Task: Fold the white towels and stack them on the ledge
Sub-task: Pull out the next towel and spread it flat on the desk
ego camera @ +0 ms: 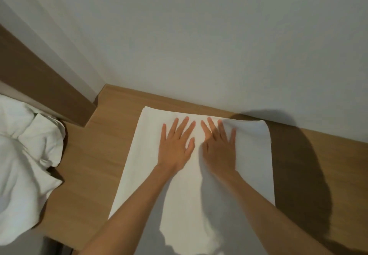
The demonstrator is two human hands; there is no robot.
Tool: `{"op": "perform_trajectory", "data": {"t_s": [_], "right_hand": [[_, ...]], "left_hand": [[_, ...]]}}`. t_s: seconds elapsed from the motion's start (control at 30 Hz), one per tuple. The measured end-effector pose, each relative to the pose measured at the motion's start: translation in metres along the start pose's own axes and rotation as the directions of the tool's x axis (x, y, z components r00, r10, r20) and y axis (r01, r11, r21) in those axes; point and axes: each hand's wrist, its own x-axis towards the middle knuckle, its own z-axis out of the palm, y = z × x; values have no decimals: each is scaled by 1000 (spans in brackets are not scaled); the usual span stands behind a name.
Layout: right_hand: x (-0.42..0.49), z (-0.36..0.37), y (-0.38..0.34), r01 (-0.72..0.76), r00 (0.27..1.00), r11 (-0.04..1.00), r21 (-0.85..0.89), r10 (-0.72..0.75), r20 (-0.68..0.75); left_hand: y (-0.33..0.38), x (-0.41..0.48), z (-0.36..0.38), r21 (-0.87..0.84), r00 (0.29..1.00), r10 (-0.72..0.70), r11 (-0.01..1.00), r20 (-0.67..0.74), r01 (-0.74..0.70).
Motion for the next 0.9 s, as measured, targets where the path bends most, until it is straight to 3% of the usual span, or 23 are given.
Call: {"op": "perform_trajectory", "data": {"t_s": [0.17,0.37,0.53,0.7,0.9], "right_hand": [[-2,-8,48,-118,993,992,-47,117,-30],[-1,-11,69,-255,967,964,-74,255,-18],[-4,-22,61,-260,965,963,-72,261,10],[-34,-26,4,-150,988,987,49,152,-39],[-83,9,-45,-150,985,988,29,147,90]], "left_hand": [[-47,6,-7,10,987,-162,987,-8,162],[-56,10,-13,-30,984,-178,984,6,178],[-52,8,-27,-90,974,-183,977,133,195],[-4,-26,-26,-160,993,-113,981,-17,108],[26,-88,-4,-69,994,-96,993,50,99]]}}
